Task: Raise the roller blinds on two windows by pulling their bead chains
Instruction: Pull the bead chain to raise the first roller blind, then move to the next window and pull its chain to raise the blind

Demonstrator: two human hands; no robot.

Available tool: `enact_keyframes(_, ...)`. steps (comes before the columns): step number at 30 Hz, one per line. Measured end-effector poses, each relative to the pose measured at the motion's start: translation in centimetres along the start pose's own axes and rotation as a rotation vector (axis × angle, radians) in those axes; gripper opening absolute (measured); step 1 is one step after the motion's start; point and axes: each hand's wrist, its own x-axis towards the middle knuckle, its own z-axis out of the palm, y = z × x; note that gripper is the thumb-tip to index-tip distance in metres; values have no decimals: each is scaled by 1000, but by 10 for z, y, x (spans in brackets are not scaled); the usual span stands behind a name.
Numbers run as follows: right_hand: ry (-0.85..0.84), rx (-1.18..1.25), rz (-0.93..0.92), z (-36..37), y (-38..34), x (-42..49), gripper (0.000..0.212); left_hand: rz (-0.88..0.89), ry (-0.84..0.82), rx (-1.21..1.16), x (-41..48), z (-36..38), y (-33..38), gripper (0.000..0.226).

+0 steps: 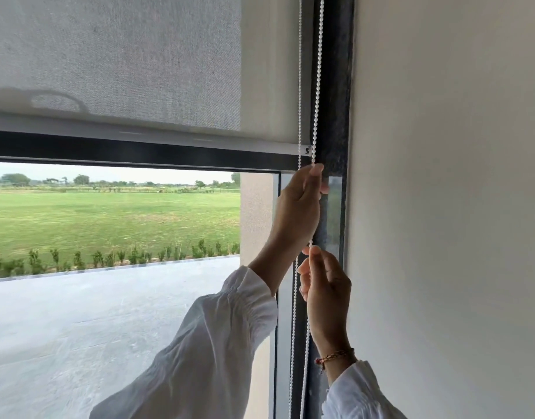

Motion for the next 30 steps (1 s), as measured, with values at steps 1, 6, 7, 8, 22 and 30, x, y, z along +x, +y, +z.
enact_keyframes(1,24,-26,-3,7,-1,-1,16,-9,-11,79,-4,-6,-5,31)
enact_keyframes(6,272,-315,-69,49,-13,-15,40,-39,59,175,-19,-54,-14,34)
enact_keyframes(7,326,-386,-69,60,-14,-21,51,-21,93,185,-21,-70,-13,31)
enact_keyframes(8,353,-434,-72,72,-15,-28,58,-2,125,201,-24,-85,-11,28)
enact_keyframes(22,-322,150,236,429,-66,-319,11,127,458,712,-168,-504,128,14)
enact_keyframes(30,-728,390,281,601,-159,-537,26,42,760,992,-291,-737,232,14)
